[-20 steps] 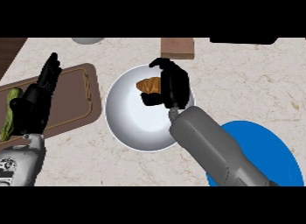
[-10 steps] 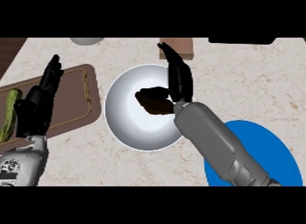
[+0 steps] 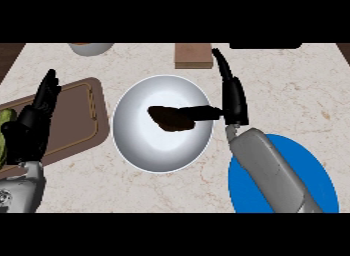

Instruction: Pick the croissant from the plate and place it in the bowl

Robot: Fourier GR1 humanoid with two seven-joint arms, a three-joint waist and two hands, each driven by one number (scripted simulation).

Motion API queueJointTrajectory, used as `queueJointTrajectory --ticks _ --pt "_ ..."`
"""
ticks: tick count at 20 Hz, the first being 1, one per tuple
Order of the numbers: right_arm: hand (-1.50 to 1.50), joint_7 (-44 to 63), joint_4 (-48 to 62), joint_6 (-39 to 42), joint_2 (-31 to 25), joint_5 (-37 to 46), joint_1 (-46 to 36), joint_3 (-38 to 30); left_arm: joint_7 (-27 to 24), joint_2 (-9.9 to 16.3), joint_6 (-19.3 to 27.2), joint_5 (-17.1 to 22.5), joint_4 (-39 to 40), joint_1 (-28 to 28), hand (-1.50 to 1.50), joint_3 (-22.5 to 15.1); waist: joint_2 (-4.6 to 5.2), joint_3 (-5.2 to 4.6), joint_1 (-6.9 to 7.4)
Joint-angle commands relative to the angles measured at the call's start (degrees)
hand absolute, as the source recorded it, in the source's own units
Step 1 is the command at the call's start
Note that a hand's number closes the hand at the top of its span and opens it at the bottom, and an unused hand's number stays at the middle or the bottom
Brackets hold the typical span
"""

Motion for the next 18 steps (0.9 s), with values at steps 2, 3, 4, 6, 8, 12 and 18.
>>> queueJointTrajectory --ticks 2,3,4,6,8,12,18 --pt "-1.50 -2.21 -15.15 5.92 -3.27 -4.67 12.87 -0.13 2.79 -0.80 1.34 -2.32 -1.70 0.19 0.00 -1.07 -0.19 0.01 -0.63" --pt "-1.50 0.20 -20.85 8.56 -6.08 -5.84 14.61 0.24 -0.09 0.42 -0.14 0.34 3.98 -2.91 0.00 1.85 -0.26 -0.04 -1.69" --pt "-1.50 -4.87 -22.21 9.85 -7.18 -7.32 19.26 -0.27 2.85 -0.31 0.50 -1.03 -1.25 -0.33 0.00 -0.03 -0.25 0.02 -0.96" --pt "-1.50 -2.10 -28.27 13.23 -10.34 -8.20 22.59 -0.26 2.30 -0.73 1.00 -2.01 -0.48 -1.66 0.00 -0.51 -0.19 0.00 -0.86" --pt "-1.50 -2.94 -32.43 12.87 -9.85 -6.80 27.23 1.39 -0.79 0.45 -0.64 0.17 3.92 -2.50 0.00 2.33 -0.01 -0.02 -0.54" --pt "-1.50 -8.31 -36.79 17.59 -12.68 -8.84 35.06 -0.18 -1.00 -1.45 1.25 -2.39 2.26 -1.47 0.00 0.62 0.04 -0.01 -0.33" --pt "-1.50 -7.23 -39.64 19.78 -9.40 -4.82 37.59 -2.28 -1.54 -2.61 0.06 -2.38 1.89 -0.81 0.00 1.22 0.09 -0.01 0.08"
